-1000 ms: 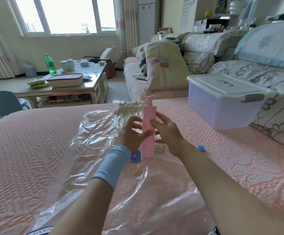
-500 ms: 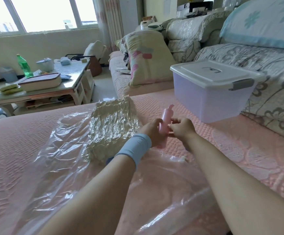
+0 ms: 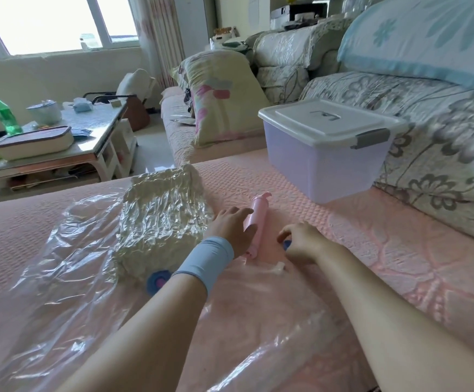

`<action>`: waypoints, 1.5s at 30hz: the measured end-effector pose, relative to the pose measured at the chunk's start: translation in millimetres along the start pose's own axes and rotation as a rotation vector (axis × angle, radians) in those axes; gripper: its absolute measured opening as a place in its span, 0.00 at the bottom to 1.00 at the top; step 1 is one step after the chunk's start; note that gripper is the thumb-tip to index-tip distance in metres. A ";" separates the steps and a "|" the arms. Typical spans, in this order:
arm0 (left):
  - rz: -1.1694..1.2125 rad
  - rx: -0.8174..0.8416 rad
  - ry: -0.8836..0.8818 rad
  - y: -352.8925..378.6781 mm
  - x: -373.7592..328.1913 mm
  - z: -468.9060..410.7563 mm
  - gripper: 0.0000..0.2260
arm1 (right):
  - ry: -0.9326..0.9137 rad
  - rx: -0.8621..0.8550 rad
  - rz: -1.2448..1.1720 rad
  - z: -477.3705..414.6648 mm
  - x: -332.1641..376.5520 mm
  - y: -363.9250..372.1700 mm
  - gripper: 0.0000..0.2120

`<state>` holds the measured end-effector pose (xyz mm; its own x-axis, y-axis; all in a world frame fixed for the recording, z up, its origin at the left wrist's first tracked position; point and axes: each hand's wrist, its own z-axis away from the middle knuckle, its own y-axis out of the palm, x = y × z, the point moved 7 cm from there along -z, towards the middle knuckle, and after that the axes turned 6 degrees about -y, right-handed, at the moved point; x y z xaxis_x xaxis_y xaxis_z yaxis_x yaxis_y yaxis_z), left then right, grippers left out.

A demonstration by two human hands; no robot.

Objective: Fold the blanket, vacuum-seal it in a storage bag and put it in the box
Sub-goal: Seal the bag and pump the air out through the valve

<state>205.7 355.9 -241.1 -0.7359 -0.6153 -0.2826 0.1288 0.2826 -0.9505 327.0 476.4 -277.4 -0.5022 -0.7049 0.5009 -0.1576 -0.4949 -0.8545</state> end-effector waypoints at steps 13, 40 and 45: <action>-0.116 -0.162 -0.057 -66.3 106.9 84.1 0.16 | -0.488 -0.127 -0.121 24.9 166.3 37.0 0.12; -0.035 -0.079 -0.096 -71.8 212.7 91.3 0.24 | -0.637 -0.211 0.049 25.5 240.4 106.8 0.15; 0.079 -0.107 -0.134 -70.4 223.0 87.7 0.23 | -0.590 -0.186 0.009 26.0 239.1 120.2 0.11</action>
<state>90.8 134.2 -248.5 -0.6306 -0.6782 -0.3774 0.1065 0.4061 -0.9076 210.1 235.2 -256.8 0.0420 -0.8971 0.4399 -0.3282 -0.4282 -0.8419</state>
